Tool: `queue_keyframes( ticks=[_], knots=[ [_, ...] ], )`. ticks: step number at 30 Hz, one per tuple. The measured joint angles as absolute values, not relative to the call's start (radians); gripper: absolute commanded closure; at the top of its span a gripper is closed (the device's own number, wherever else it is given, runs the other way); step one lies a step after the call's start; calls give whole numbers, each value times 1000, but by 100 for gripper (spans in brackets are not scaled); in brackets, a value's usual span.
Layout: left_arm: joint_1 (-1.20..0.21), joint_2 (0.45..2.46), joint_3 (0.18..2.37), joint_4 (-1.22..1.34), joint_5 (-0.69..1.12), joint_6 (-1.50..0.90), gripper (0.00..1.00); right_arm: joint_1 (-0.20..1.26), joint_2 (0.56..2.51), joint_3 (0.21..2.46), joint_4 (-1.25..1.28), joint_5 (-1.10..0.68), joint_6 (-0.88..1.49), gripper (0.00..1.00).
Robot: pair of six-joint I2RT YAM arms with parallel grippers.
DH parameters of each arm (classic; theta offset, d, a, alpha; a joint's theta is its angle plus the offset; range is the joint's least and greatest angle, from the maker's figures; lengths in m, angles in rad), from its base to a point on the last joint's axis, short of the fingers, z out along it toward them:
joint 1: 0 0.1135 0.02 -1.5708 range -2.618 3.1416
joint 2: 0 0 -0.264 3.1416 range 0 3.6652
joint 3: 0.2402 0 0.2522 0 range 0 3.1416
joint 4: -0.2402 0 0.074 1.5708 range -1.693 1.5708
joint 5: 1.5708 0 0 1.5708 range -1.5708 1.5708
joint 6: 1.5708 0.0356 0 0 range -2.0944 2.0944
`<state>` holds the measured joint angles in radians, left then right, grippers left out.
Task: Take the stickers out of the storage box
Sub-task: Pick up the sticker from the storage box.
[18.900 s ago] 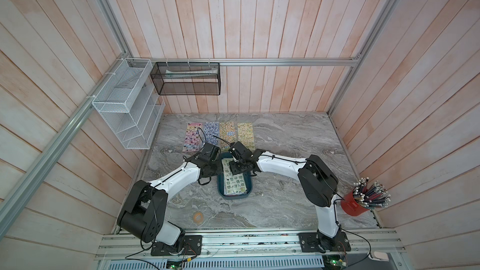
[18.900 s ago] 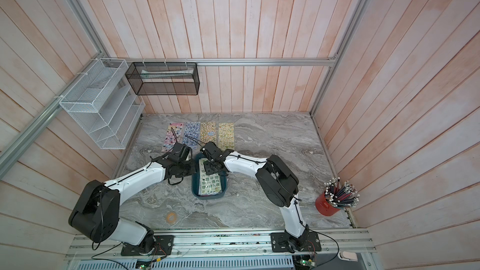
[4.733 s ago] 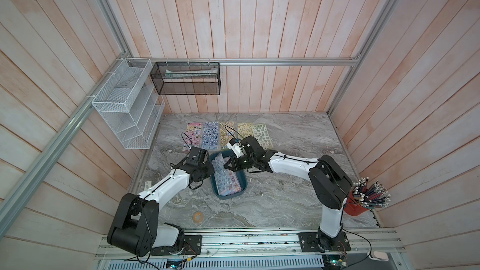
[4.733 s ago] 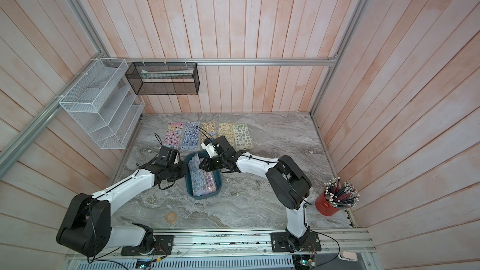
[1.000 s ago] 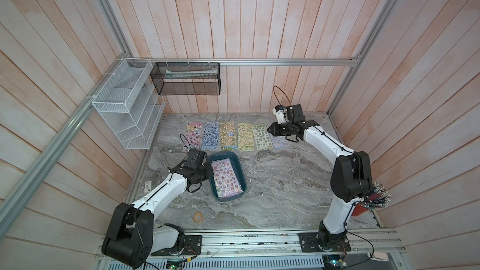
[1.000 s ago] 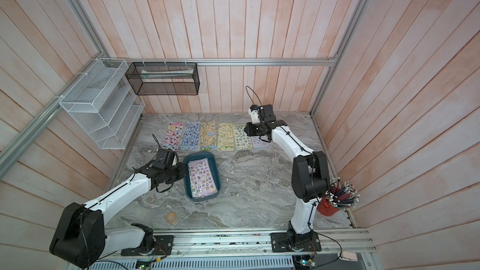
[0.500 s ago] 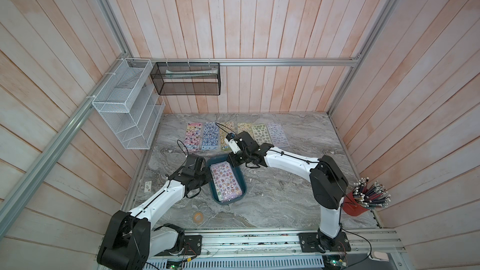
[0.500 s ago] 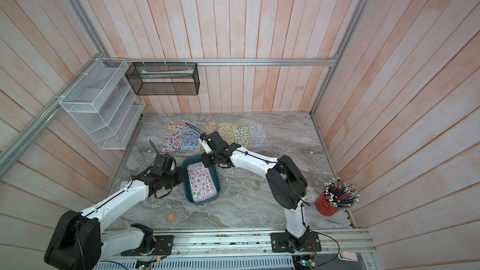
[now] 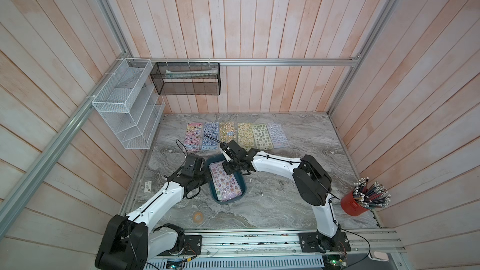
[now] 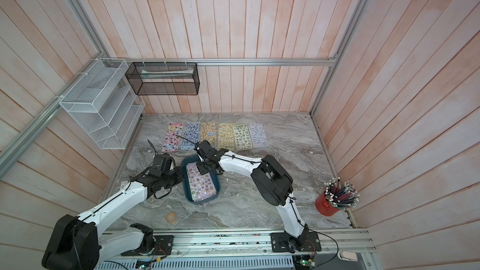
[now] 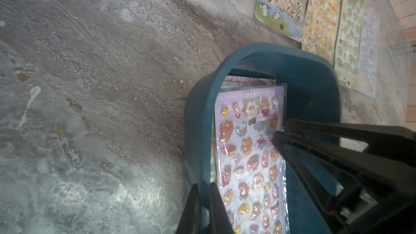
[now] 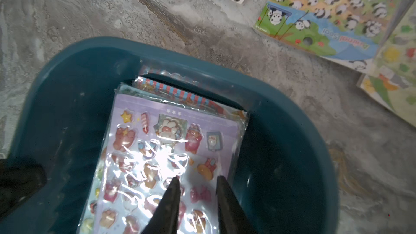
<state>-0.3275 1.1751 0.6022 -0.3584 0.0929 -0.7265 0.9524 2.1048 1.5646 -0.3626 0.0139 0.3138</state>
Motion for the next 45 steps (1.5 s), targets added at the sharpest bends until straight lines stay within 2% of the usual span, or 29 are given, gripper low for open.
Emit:
queue_keyframes(
  ticks=[7, 24, 37, 43, 45],
  knots=[
    [-328, 1175, 593, -358, 93, -727, 100, 969, 2165, 1610, -377, 44, 312, 59],
    [-329, 1175, 592, -357, 93, -727, 100, 976, 2211, 1689, -411, -1, 284, 30],
    [-330, 1175, 592, -352, 94, -726, 100, 979, 2198, 1701, -461, -9, 281, 28],
    [-330, 1175, 592, -352, 93, -725, 100, 979, 2130, 1695, -500, -12, 281, 34],
    [-330, 1175, 592, -352, 93, -723, 100, 979, 2099, 1683, -500, -9, 281, 39]
  ],
)
